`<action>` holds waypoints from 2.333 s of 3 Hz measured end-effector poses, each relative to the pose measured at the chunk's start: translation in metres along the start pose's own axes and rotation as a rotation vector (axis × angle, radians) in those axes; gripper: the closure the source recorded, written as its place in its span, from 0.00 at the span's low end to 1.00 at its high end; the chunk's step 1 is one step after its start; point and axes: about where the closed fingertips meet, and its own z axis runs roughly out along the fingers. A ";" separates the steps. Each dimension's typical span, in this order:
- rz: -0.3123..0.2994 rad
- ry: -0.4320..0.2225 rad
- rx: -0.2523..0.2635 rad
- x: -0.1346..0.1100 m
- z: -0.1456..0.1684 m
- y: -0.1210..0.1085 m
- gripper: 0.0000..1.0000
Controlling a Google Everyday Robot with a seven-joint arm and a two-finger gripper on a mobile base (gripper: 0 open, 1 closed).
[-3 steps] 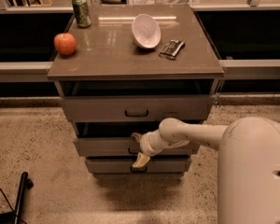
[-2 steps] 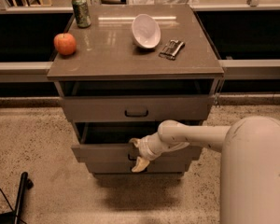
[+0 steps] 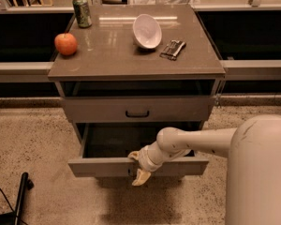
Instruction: Open middle drawer
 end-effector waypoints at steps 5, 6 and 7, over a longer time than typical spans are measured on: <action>-0.088 0.066 0.092 -0.002 -0.070 -0.076 0.49; -0.054 0.050 0.072 0.020 -0.046 -0.098 0.49; -0.013 0.033 0.033 0.040 -0.009 -0.091 0.67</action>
Offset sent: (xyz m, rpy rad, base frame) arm -0.0363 -0.0147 0.0525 -0.0354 -0.0850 -0.0001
